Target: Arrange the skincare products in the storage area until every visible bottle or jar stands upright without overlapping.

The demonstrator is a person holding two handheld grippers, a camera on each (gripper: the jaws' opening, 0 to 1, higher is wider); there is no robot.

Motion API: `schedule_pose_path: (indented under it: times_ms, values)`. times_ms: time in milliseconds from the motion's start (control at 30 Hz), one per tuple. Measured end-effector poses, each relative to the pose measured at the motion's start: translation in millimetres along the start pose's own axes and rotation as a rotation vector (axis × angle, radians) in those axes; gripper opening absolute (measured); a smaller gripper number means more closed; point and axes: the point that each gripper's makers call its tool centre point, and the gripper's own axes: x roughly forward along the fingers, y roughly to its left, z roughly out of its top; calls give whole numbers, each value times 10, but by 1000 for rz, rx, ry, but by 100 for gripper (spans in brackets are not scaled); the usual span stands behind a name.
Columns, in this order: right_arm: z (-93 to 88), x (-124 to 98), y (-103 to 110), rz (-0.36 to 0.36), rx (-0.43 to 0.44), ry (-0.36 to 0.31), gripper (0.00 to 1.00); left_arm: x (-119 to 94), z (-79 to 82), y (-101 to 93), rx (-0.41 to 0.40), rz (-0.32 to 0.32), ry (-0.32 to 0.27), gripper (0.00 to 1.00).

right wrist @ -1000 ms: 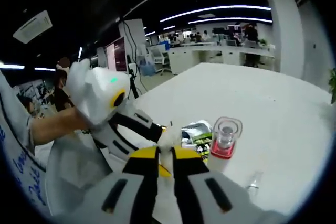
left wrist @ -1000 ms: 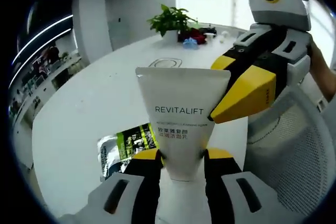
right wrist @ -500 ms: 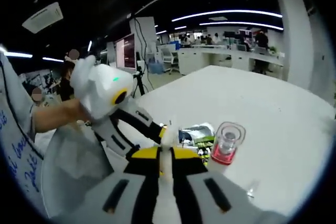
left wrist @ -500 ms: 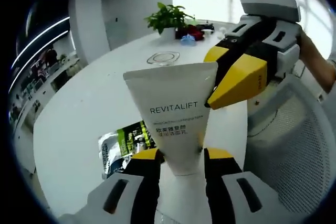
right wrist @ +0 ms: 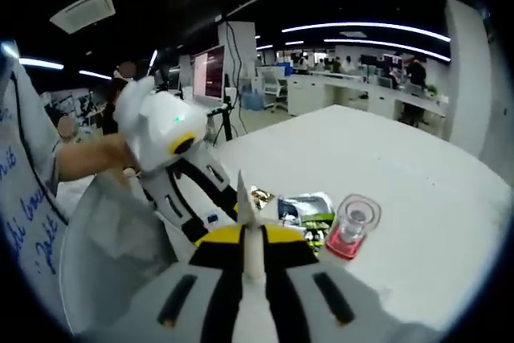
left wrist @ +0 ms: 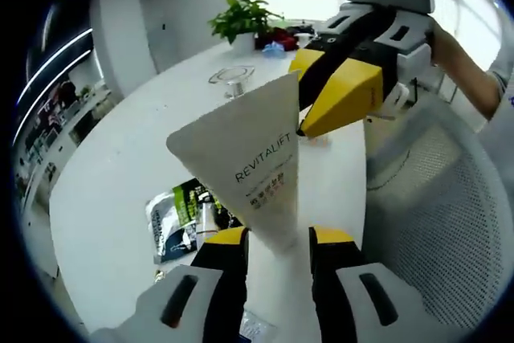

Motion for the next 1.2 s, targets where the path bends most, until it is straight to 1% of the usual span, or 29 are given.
schedule_pose_path:
  times_ms: [67,200,333,500,700,867,967,1200]
  values:
    - [-12,-10,-11,0,0,4,8,-5,-6,-16,-1,-3,2,26]
    - [-61,-29,-35,-6,-5,20,6,5,-3,-13,15,10,8,24]
    - [-87,-27,-35,-2,6,25,8,43,6,-3,16,11,9,24]
    - [-126,3,-32,0,-1,43,9,99,-7,20,30,30,24,21]
    - [-175,43,-36,3,-9,65,10,145,11,56,13,41,14,20]
    - [-213,67,-60,1,-9,82,12,210,-3,67,23,49,25,20]
    - [-197,63,-77,-5,-14,84,14,238,1,91,16,57,24,20]
    - [-49,34,-168,-17,-56,76,16,309,19,126,11,84,17,21]
